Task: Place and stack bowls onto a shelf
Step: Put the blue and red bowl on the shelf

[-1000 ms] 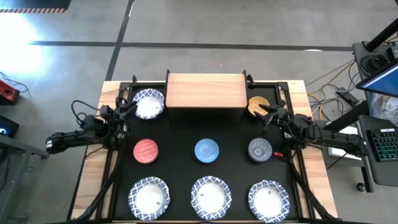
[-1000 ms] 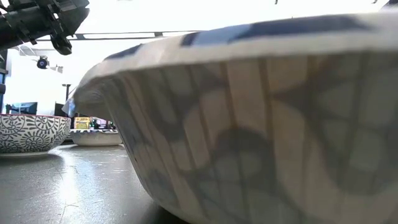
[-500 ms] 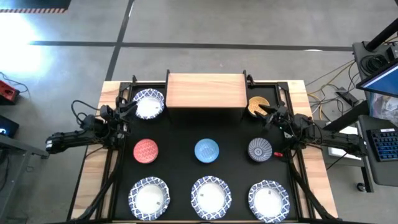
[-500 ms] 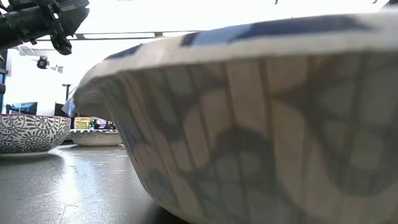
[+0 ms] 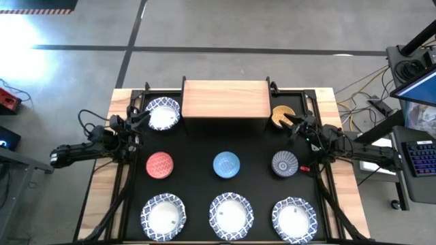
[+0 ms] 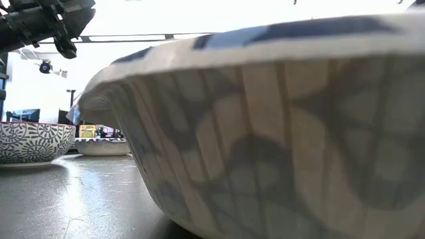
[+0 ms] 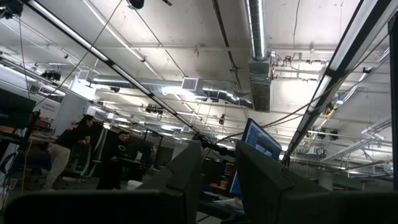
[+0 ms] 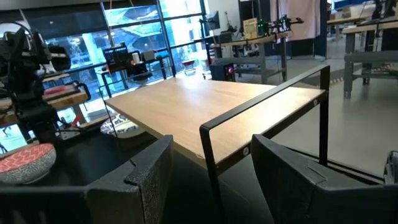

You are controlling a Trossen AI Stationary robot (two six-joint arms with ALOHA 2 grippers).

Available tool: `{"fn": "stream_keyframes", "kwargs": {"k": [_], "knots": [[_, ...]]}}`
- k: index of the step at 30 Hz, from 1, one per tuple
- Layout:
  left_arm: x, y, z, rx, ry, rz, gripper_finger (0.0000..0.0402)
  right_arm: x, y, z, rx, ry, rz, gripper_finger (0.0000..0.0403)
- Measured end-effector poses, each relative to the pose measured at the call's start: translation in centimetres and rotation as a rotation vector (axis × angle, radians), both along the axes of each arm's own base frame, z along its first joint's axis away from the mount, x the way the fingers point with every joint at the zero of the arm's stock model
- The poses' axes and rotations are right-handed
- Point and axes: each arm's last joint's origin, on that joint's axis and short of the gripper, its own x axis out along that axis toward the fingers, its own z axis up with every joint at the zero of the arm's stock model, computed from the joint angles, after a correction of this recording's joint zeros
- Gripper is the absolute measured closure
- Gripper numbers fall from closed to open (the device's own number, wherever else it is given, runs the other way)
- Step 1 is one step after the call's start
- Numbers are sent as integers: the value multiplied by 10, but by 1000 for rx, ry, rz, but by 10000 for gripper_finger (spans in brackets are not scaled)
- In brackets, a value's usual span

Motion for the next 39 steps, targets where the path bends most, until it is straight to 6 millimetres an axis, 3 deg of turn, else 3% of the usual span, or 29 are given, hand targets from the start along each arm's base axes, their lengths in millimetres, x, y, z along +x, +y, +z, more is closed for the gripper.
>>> {"fn": "stream_keyframes", "kwargs": {"k": [30, 39], "knots": [[0, 0, 0, 0, 0, 0, 319, 0, 1, 0, 38, -30, 27, 197], [0, 0, 0, 0, 1, 0, 319, 0, 1, 10, 66, -165, 34, 197]]}}
